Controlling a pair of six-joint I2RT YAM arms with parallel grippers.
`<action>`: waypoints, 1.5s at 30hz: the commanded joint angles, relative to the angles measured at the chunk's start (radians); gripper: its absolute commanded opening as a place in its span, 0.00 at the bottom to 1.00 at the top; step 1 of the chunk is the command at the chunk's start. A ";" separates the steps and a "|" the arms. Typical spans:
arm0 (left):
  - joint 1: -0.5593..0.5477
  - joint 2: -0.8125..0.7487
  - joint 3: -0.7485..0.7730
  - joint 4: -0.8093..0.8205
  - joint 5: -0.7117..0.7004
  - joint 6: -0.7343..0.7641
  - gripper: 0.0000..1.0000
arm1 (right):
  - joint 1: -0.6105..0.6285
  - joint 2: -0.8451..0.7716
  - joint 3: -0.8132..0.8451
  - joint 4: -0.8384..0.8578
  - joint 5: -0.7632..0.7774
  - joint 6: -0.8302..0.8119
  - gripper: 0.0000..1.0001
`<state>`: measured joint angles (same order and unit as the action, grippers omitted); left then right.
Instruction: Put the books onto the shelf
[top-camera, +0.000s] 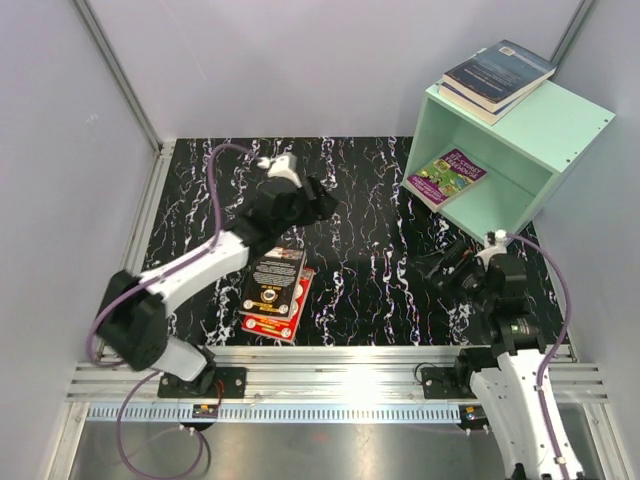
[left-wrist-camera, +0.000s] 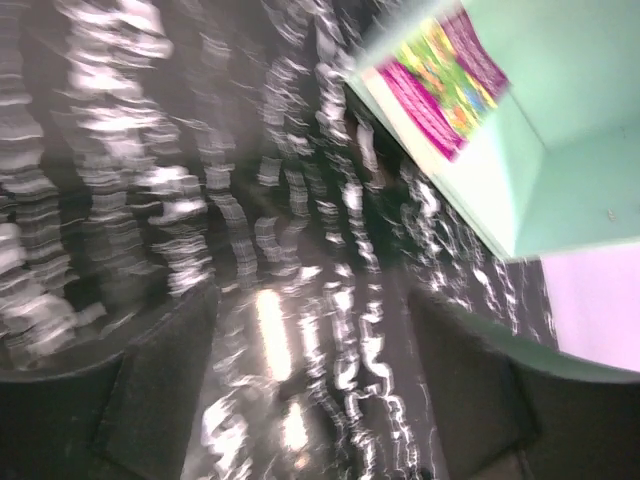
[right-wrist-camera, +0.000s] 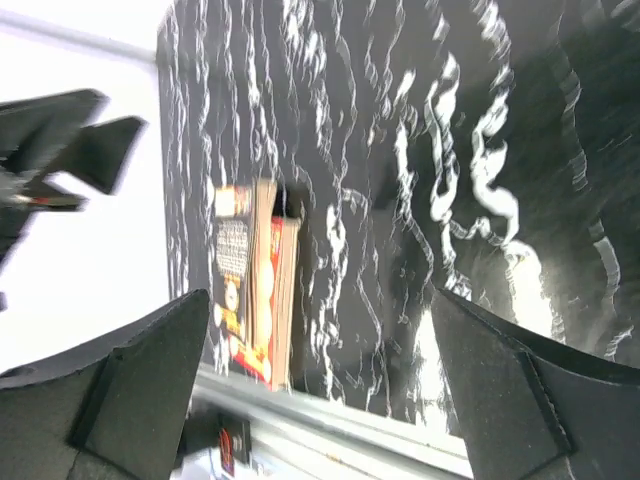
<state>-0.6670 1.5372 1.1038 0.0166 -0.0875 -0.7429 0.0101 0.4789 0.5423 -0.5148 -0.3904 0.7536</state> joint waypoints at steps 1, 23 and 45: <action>0.018 -0.169 -0.132 -0.223 -0.147 0.074 0.87 | 0.176 0.042 -0.045 0.146 0.028 0.067 1.00; 0.337 -0.671 -0.611 -0.370 -0.137 0.074 0.99 | 0.827 1.100 0.281 0.683 0.300 0.254 1.00; 0.477 -0.232 -0.618 -0.021 0.224 0.046 0.95 | 0.788 1.368 0.435 0.724 0.349 0.230 1.00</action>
<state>-0.1940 1.2789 0.4915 -0.0101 0.0902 -0.6903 0.8257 1.8240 0.9173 0.2474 -0.1066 1.0321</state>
